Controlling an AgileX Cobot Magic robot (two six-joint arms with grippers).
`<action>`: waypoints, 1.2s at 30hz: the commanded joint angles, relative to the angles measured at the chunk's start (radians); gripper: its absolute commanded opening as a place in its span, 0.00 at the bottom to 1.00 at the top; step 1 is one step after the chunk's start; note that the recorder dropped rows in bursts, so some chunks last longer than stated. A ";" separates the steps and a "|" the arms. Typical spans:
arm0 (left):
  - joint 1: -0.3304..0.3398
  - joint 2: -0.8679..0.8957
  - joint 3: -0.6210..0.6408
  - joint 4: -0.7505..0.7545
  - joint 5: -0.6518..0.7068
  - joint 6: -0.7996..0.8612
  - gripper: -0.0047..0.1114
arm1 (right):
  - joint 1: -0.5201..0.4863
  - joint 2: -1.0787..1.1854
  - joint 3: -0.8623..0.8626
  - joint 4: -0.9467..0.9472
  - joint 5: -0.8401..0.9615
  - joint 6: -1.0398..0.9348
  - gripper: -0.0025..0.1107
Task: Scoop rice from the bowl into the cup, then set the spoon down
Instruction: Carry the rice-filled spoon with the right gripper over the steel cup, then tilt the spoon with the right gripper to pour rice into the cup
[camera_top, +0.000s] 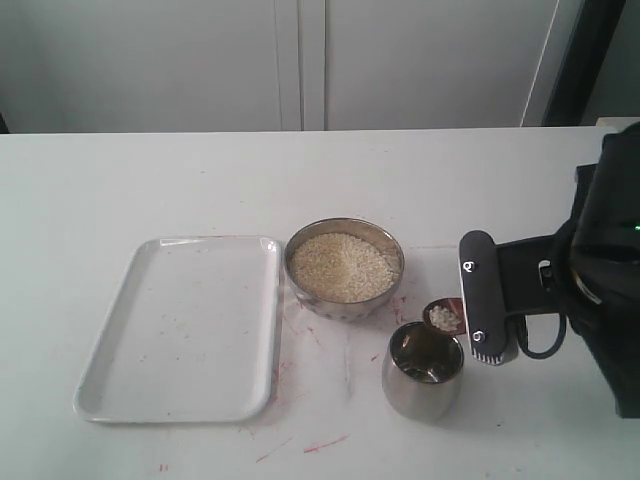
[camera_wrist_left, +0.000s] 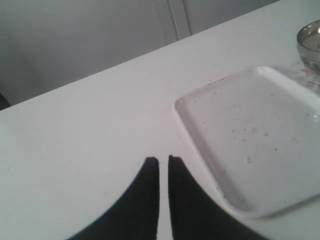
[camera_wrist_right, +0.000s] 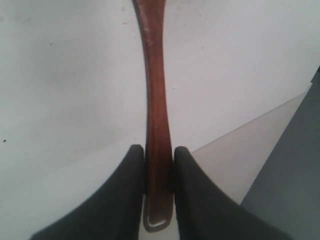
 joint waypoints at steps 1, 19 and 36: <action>-0.003 -0.001 -0.003 -0.005 -0.006 0.002 0.16 | -0.002 -0.001 0.002 -0.039 -0.035 -0.013 0.02; -0.003 -0.001 -0.003 -0.005 -0.006 0.002 0.16 | -0.002 -0.001 0.002 -0.087 -0.049 -0.236 0.02; -0.003 -0.001 -0.003 -0.005 -0.006 0.002 0.16 | 0.047 -0.001 0.002 -0.145 -0.036 -0.289 0.02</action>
